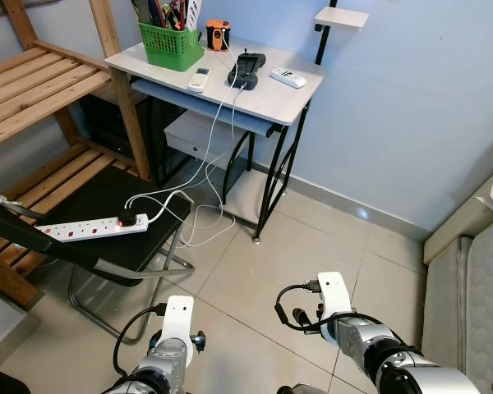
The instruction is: Clean up the room
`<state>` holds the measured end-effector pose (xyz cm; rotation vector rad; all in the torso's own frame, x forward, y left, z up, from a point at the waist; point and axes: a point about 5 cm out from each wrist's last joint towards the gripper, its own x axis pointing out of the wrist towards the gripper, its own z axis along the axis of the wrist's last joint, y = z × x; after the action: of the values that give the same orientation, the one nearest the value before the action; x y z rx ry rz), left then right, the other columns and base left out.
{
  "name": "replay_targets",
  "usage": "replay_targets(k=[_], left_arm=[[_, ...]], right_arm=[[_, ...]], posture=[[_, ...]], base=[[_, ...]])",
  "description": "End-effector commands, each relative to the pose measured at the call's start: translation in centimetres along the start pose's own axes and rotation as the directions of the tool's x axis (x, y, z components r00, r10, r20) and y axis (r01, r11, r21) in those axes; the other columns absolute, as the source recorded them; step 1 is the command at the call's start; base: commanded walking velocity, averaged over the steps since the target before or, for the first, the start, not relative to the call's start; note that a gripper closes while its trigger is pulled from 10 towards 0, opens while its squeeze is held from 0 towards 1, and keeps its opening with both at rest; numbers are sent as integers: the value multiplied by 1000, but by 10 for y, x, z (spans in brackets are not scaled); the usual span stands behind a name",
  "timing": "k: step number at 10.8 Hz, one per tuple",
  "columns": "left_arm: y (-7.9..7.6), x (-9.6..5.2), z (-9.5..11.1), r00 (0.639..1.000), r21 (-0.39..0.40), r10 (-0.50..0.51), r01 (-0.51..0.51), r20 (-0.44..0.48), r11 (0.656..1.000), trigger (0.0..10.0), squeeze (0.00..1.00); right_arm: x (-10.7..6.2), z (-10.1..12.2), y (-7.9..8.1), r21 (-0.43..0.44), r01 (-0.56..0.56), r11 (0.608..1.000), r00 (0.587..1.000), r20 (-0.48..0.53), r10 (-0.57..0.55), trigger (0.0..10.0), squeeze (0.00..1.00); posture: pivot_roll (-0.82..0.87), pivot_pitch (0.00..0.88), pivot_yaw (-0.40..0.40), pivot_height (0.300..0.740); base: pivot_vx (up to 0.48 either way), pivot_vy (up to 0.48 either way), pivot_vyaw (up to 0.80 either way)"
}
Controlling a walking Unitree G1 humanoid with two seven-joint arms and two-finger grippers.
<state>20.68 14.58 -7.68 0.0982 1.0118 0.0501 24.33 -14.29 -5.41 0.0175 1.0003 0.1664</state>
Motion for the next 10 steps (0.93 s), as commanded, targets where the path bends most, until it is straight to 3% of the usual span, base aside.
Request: replay_targets(k=[1, 10], left_arm=[[36, 1, -8, 998, 123, -39, 43, -39, 991, 10000, 0], [40, 1, -8, 1000, 131, -16, 19, -26, 991, 10000, 0]], right_arm=[[1, -33, 6, 202, 61, 977, 998, -32, -55, 10000, 0], [3, -26, 19, 133, -5, 991, 1000, -15, 7, 10000, 0]], posture=[[-10, 0, 10, 735], [45, 0, -29, 735]], base=[[0, 0, 0], [0, 0, 0]])
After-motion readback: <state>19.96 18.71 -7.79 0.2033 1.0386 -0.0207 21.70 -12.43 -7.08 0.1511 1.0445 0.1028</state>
